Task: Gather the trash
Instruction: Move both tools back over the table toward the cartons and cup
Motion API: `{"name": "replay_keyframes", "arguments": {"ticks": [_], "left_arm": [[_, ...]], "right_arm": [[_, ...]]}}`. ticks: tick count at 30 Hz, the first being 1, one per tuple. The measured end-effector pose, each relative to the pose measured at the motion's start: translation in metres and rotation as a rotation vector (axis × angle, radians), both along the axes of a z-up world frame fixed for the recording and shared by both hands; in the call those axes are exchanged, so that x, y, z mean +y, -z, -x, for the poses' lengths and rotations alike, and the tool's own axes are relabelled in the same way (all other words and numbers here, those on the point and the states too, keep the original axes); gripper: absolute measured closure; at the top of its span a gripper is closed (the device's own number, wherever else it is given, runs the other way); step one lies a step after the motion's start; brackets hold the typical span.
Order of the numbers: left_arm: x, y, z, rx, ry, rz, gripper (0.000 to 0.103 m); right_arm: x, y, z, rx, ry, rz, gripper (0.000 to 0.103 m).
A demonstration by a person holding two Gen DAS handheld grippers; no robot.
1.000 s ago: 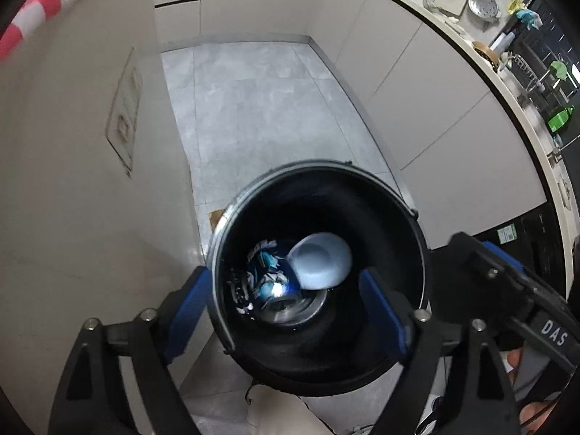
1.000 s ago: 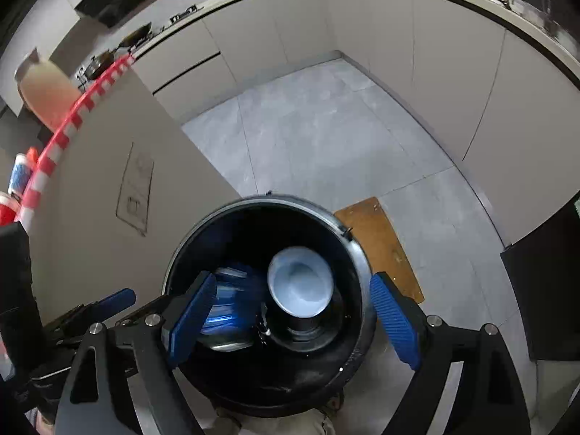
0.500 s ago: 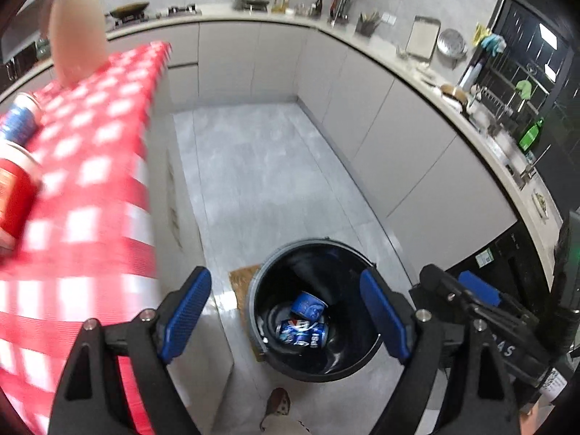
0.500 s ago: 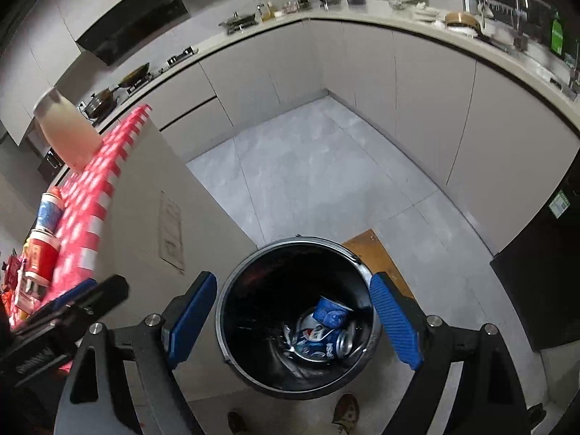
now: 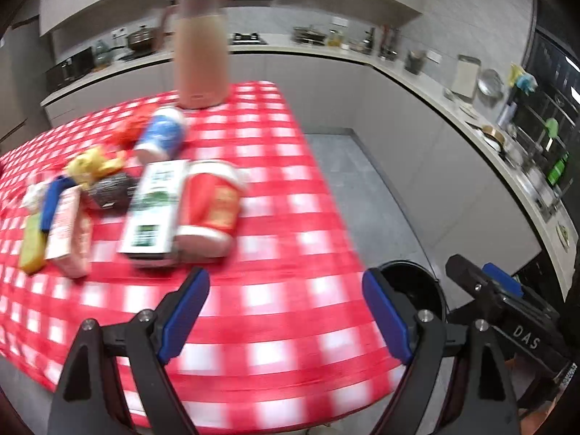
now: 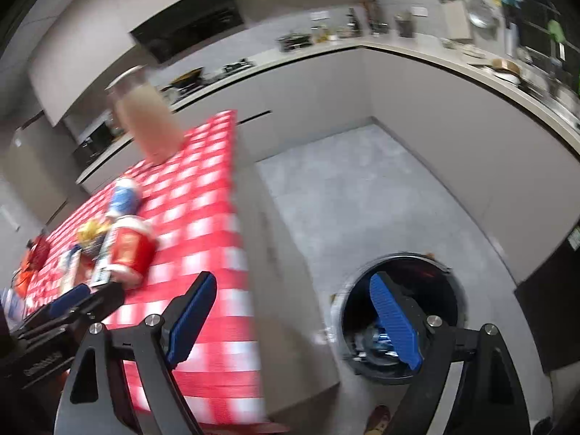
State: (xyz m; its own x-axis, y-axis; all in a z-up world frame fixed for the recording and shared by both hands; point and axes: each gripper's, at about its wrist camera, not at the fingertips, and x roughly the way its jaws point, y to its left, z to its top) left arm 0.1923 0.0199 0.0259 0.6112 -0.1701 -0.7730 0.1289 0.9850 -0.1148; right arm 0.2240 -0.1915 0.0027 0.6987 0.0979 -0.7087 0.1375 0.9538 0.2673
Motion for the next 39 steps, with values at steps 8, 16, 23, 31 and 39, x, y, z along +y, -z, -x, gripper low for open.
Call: {"name": "replay_keyframes", "arguments": {"ticks": [8, 16, 23, 31, 39], "left_arm": [[0.101, -0.002, 0.006, 0.003, -0.059, 0.010, 0.015], [0.182, 0.003, 0.001, 0.002, -0.091, -0.008, 0.015], [0.203, 0.009, -0.016, 0.014, -0.120, 0.006, 0.015], [0.205, 0.022, -0.041, 0.028, -0.171, -0.009, 0.015], [0.213, 0.040, -0.072, 0.050, -0.250, -0.031, 0.015]], "right_arm": [[0.117, -0.016, -0.005, -0.028, -0.083, 0.023, 0.015], [0.198, -0.015, -0.001, -0.031, -0.088, 0.024, 0.015], [0.224, -0.018, -0.013, -0.013, -0.104, 0.048, 0.015], [0.220, -0.010, -0.051, -0.003, -0.141, 0.052, 0.015], [0.213, 0.008, -0.101, 0.054, -0.154, 0.059, 0.015]]}}
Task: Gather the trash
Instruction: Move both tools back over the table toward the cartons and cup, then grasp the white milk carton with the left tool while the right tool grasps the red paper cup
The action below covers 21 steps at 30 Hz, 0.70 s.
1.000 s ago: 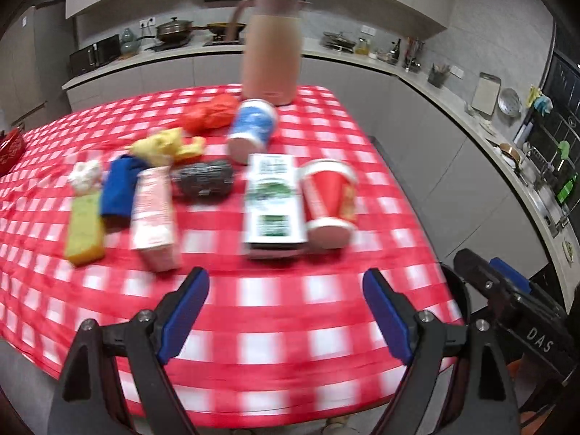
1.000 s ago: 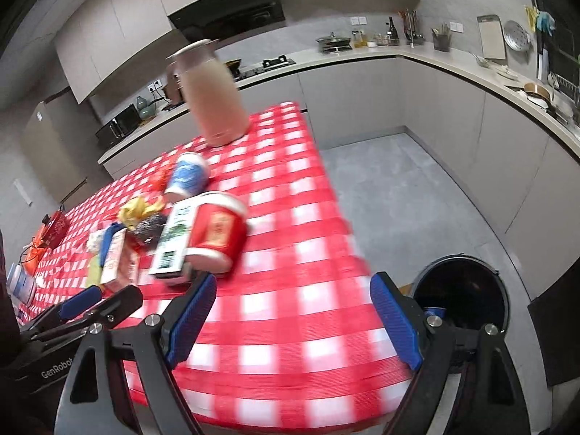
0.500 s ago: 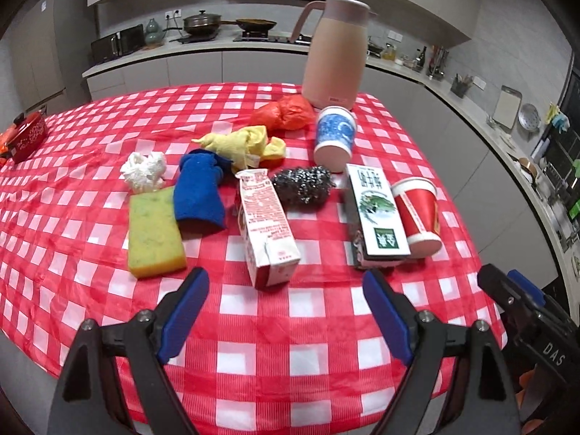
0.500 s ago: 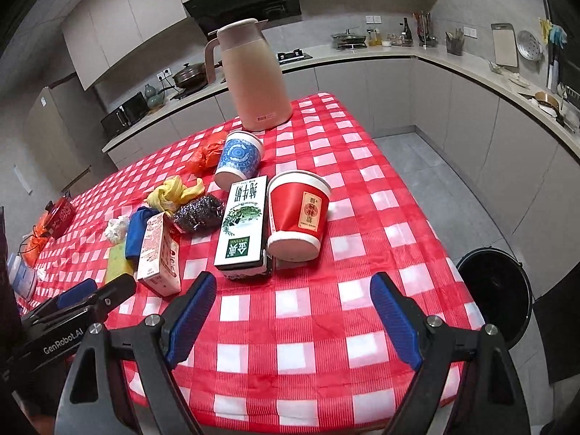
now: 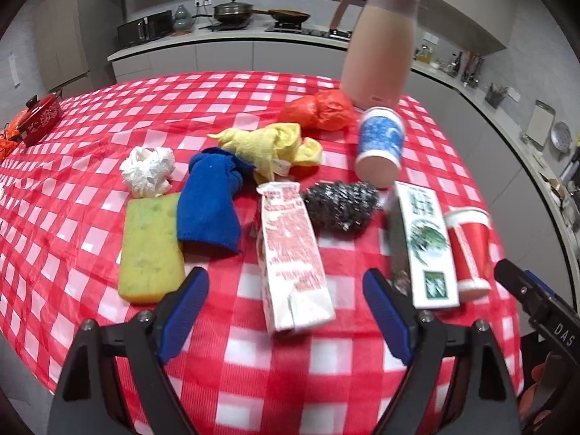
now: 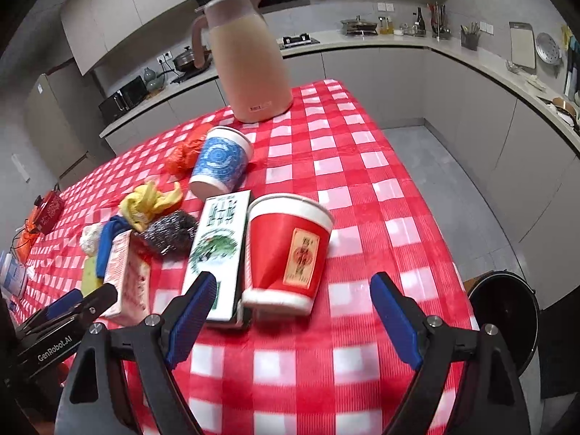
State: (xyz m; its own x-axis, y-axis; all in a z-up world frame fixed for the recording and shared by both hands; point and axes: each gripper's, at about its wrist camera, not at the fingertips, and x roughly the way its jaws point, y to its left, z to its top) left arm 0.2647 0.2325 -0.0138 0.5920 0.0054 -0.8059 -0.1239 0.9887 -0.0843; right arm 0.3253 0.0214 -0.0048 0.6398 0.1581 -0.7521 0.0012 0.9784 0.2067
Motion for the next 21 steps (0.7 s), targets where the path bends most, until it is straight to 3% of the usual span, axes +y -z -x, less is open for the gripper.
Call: {"name": "replay_keyframes", "arguments": {"ticks": [12, 21], "left_arm": [[0.002, 0.026, -0.034, 0.057, -0.018, -0.024, 0.015], [0.006, 0.039, -0.040, 0.079, -0.001, 0.013, 0.016]], "right_arm": [[0.001, 0.024, -0.047, 0.057, -0.013, -0.004, 0.015], [0.001, 0.038, -0.058, 0.081, -0.014, -0.034, 0.015]]}}
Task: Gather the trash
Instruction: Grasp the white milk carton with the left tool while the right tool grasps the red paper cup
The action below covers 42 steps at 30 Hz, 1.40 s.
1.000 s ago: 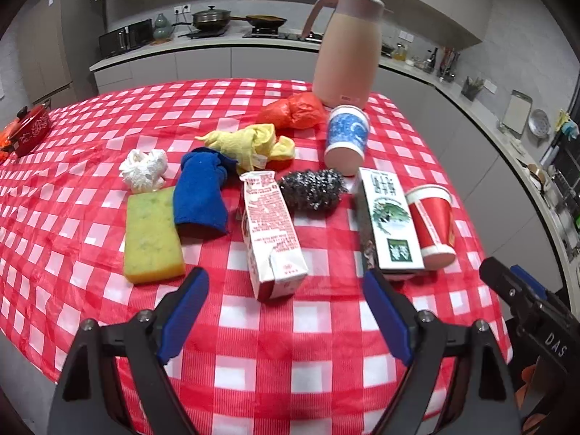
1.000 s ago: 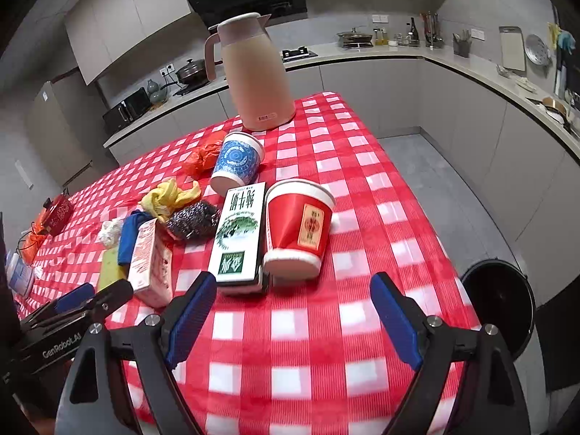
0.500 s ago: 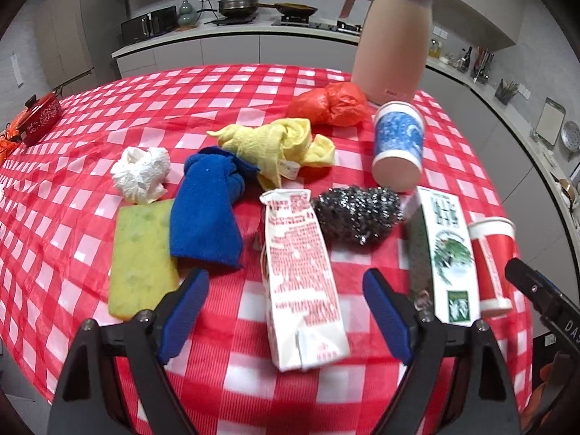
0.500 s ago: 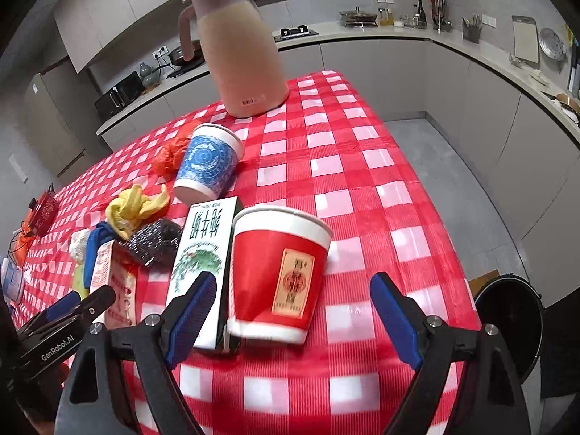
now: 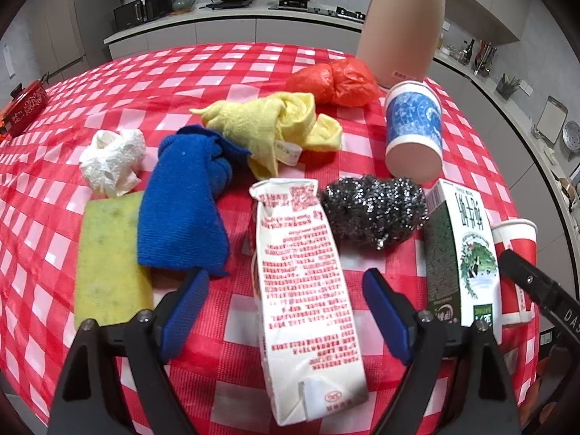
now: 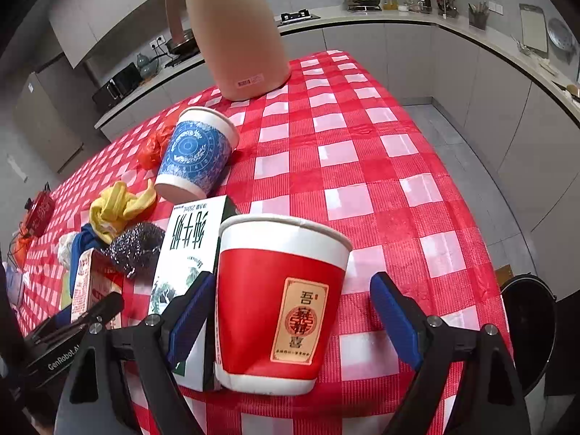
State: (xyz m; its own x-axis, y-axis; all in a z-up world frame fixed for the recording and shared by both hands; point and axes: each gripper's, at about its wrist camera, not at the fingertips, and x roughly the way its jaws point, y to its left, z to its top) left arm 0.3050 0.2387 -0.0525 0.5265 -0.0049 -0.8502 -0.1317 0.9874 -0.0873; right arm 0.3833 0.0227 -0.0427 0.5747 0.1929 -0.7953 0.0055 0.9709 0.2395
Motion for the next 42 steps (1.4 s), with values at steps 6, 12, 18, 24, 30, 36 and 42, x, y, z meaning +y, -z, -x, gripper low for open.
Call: {"name": "replay_keyframes", "arguments": {"ticks": [6, 12, 18, 24, 30, 36, 42], "left_arm": [[0.004, 0.007, -0.001, 0.018, -0.003, 0.013, 0.019], [0.004, 0.006, -0.001, 0.007, 0.003, 0.017, 0.025], [0.004, 0.006, 0.000, -0.006, 0.022, 0.018, 0.034], [0.006, 0.005, 0.001, -0.023, 0.035, 0.024, 0.060], [0.013, 0.005, 0.003, -0.030, 0.030, 0.056, 0.068], [0.012, 0.005, 0.008, -0.044, 0.045, 0.053, 0.069], [0.007, -0.006, 0.017, -0.080, 0.075, 0.056, 0.069]], "right_arm": [[-0.002, 0.000, 0.000, -0.007, 0.015, -0.006, 0.015], [0.000, 0.004, 0.000, 0.007, 0.003, -0.004, 0.027], [0.002, 0.010, -0.002, 0.027, -0.005, -0.013, 0.028], [0.003, 0.011, 0.000, 0.018, -0.020, -0.030, 0.037], [0.000, 0.004, 0.008, -0.020, -0.008, -0.026, 0.039], [0.002, 0.002, 0.015, -0.027, -0.012, -0.025, 0.039], [-0.006, 0.001, 0.022, -0.029, 0.018, -0.037, 0.039]]}}
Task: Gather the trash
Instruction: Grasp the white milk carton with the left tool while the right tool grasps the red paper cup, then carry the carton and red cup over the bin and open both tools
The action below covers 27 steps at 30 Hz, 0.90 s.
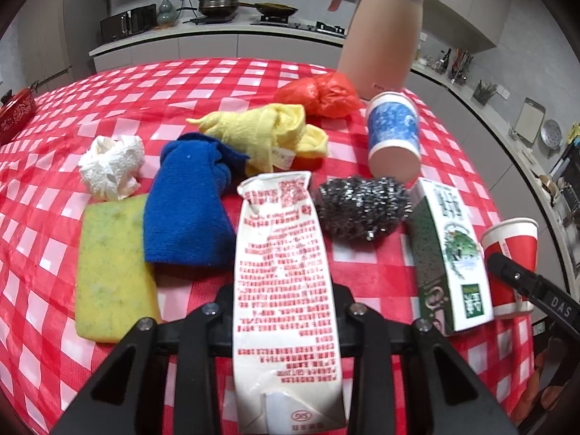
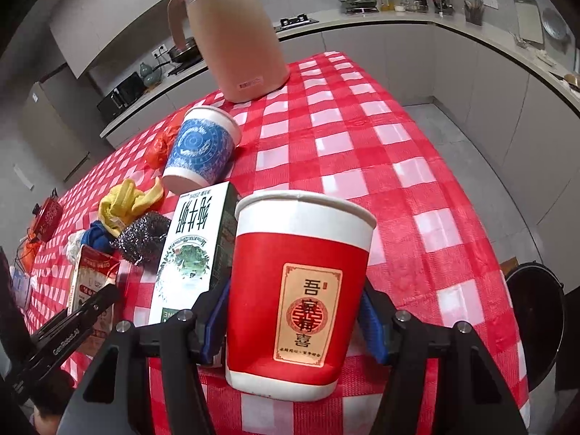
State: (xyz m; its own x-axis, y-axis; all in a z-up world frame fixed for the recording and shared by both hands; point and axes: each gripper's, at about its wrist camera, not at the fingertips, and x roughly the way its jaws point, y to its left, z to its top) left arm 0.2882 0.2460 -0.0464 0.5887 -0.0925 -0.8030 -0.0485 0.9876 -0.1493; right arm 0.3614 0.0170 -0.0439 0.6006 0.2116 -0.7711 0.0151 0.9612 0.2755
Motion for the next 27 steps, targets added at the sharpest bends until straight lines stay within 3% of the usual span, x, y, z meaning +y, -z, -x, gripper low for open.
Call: {"name": "replay_keyframes", "arguments": {"ticks": [6, 13, 19, 27], "left_arm": [[-0.002, -0.014, 0.009, -0.020, 0.032, 0.020, 0.069], [-0.015, -0.033, 0.031, -0.066, 0.139, 0.047, 0.069], [-0.036, -0.034, 0.051, -0.070, 0.252, 0.057, 0.069], [-0.064, -0.041, 0.068, -0.076, 0.300, 0.073, 0.069]], "right_arm": [[-0.004, -0.014, 0.014, -0.034, 0.023, 0.001, 0.040], [-0.007, -0.025, 0.048, -0.051, 0.079, -0.004, 0.040], [-0.018, -0.026, 0.087, -0.046, 0.152, -0.015, 0.040], [-0.042, -0.033, 0.122, -0.061, 0.208, -0.024, 0.040]]}}
